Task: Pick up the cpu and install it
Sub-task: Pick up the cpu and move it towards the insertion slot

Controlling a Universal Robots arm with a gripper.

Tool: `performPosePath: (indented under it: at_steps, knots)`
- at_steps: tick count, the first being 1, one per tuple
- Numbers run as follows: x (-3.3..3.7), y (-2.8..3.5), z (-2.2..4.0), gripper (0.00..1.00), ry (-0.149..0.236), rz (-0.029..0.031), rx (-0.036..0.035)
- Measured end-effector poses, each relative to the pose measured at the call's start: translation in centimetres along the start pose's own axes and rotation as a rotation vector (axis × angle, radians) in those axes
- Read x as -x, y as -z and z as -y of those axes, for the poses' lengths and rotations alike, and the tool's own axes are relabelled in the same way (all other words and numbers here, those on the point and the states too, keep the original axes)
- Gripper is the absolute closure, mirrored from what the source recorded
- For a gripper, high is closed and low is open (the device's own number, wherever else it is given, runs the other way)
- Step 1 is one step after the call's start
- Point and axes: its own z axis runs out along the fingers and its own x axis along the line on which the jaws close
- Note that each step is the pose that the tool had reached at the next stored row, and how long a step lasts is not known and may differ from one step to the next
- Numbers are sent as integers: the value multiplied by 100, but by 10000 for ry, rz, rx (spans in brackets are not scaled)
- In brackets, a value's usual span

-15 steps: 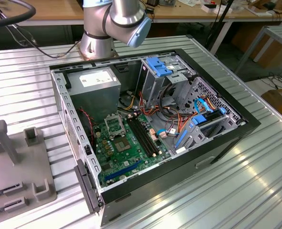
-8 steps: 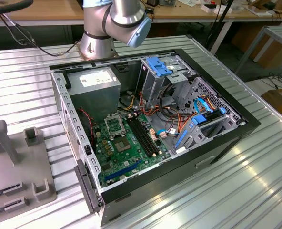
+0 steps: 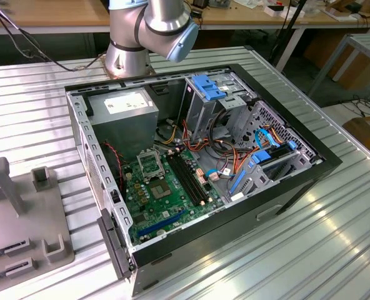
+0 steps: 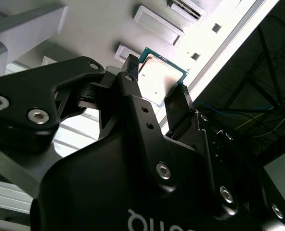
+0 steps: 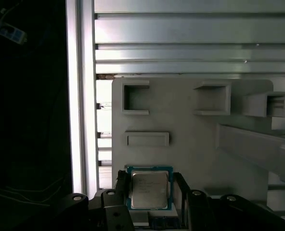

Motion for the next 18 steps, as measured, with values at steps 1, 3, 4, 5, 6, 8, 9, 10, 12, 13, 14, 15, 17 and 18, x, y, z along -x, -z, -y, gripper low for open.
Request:
performPosePath:
  at_steps: [1,3,4,5,6,8,9,10,12,13,14,15,17,18]
  knots:
    - [0,6,0,53,0,1,0]
    - [0,21,0,53,0,1,0]
    - [0,30,1,53,0,0,0]
    - [0,36,1,53,0,1,0]
    - [0,41,1,53,0,2,1]
    - [0,53,1,53,0,0,0]
    - [0,61,1,53,0,1,0]
    - [0,67,1,53,0,0,0]
    - [0,82,1,53,0,0,0]
    - [0,92,2,53,0,0,0]
    - [0,99,2,53,0,0,0]
    - [0,108,2,53,0,1,0]
    - [-1,127,2,53,0,0,0]
    - [-1,135,2,53,0,0,0]
